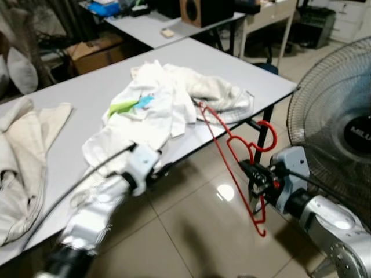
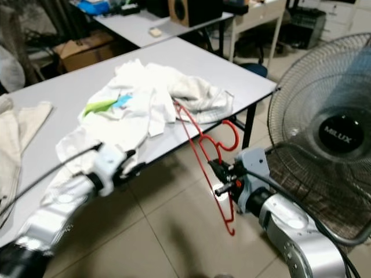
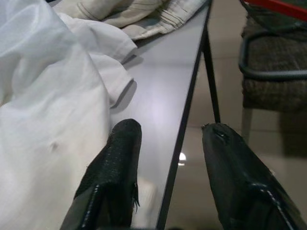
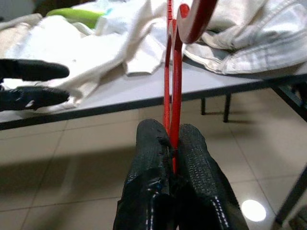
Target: Hang hanger
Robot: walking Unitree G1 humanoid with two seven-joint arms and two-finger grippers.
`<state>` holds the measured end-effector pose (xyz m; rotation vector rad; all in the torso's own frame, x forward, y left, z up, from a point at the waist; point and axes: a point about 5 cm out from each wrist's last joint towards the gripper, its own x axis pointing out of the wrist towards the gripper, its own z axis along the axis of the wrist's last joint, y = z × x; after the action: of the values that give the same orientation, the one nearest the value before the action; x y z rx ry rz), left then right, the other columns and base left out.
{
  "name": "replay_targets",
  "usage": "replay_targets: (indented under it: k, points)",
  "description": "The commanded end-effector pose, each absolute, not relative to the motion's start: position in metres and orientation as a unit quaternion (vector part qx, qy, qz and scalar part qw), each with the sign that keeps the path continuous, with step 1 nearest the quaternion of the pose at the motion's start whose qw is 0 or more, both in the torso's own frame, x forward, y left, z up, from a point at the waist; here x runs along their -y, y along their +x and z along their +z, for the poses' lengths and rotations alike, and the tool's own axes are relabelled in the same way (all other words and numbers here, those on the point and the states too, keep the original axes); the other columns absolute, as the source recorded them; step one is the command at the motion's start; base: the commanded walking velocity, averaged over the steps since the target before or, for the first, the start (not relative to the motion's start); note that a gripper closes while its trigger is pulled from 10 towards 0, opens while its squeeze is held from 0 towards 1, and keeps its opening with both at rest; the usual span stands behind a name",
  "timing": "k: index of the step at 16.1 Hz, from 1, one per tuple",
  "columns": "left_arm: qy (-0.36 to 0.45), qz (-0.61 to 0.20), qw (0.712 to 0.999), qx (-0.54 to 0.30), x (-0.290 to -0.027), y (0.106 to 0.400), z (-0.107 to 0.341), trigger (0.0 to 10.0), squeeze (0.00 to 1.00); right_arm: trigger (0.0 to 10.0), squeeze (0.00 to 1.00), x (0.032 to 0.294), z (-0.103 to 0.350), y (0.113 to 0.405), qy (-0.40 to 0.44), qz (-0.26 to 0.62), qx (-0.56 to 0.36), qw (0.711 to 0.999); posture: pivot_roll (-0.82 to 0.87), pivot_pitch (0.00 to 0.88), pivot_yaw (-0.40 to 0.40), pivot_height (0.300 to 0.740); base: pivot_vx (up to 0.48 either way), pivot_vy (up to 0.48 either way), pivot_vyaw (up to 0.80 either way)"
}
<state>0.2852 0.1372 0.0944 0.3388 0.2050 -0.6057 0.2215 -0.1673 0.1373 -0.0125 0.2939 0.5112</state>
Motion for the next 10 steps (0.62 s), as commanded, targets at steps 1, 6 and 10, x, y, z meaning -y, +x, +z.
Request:
replay_targets:
  k: [1,6,10]
  points:
    - [0.173,-0.266,0.943,-0.099,-0.142,0.289,0.094,10.0,0.00,10.0,0.00,0.165,0.140,0.220,-0.016,0.249,-0.135,0.959,-0.25,0.000,0.132,0.740,0.000,0.000,0.00]
    - [0.226,-0.128,0.964,-0.051,-0.156,0.305,0.098,7.4,0.00,10.0,0.00,0.169,0.141,0.217,-0.024,0.193,-0.110,0.975,-0.27,0.005,0.148,0.740,0.000,0.000,0.00]
    - [0.228,-0.140,0.961,-0.067,-0.154,0.305,0.089,0.0,0.00,10.0,0.00,0.166,0.138,0.218,-0.031,0.199,-0.112,0.973,-0.27,0.004,0.150,0.740,0.000,0.000,0.00]
